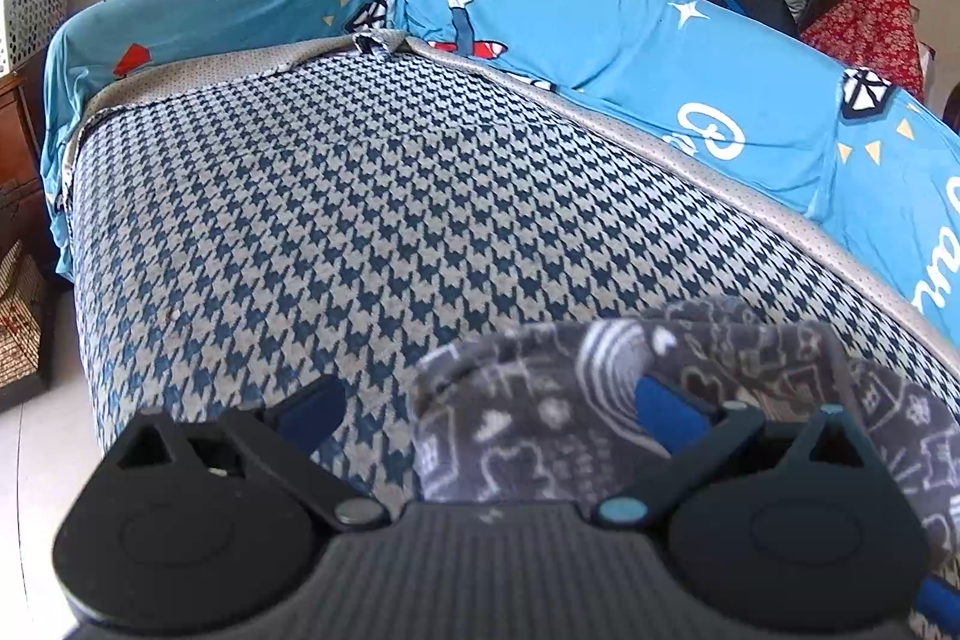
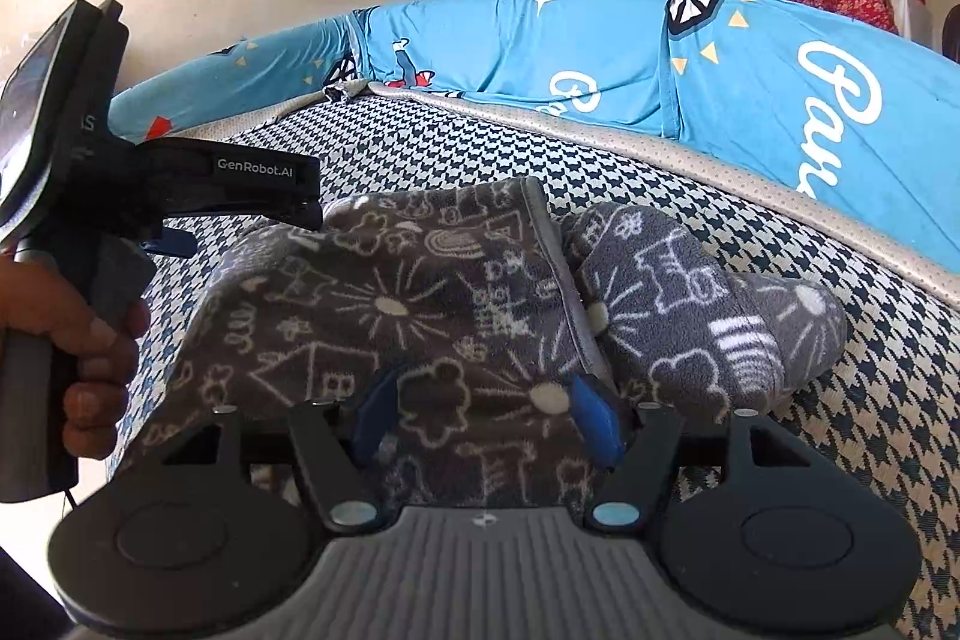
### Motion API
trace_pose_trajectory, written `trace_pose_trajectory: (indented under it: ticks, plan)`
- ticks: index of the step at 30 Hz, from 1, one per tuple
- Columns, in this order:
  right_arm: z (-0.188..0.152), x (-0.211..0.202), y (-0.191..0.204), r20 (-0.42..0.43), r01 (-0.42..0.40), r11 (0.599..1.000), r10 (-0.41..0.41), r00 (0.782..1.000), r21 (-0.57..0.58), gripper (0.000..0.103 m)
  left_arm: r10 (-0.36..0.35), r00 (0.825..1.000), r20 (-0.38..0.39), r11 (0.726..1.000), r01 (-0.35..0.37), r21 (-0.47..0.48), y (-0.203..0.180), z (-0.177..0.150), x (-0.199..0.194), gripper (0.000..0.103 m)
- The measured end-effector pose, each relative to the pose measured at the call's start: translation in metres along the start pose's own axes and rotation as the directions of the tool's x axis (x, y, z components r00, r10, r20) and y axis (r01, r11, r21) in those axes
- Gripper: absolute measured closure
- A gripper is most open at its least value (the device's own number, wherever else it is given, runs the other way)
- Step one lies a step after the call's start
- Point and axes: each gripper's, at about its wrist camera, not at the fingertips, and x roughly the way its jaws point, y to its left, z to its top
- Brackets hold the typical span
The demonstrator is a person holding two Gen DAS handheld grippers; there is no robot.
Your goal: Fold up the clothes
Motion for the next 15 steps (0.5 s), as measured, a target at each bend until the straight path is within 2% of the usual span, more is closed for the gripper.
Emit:
trace_pose_trajectory:
  ticks: [4,11,15]
  plan:
    - [0.0,-0.01,0.005,-0.029,0.037,0.999,-0.038,0.999,-0.034,0.025,-0.023,0.999,-0.026,0.999,0.024,0.029,-0.006,-0.018,-0.019,0.0]
    - [-0.007,-0.037,-0.002,-0.048,0.067,0.998,-0.068,0.997,-0.015,0.025,-0.028,1.0,0.011,0.993,0.026,0.118,0.0,-0.052,-0.059,0.0]
    - [-0.012,-0.045,-0.003,-0.056,0.072,0.997,-0.071,0.996,0.005,0.024,-0.017,1.0,0.012,0.991,0.016,0.136,0.002,-0.066,-0.07,0.0]
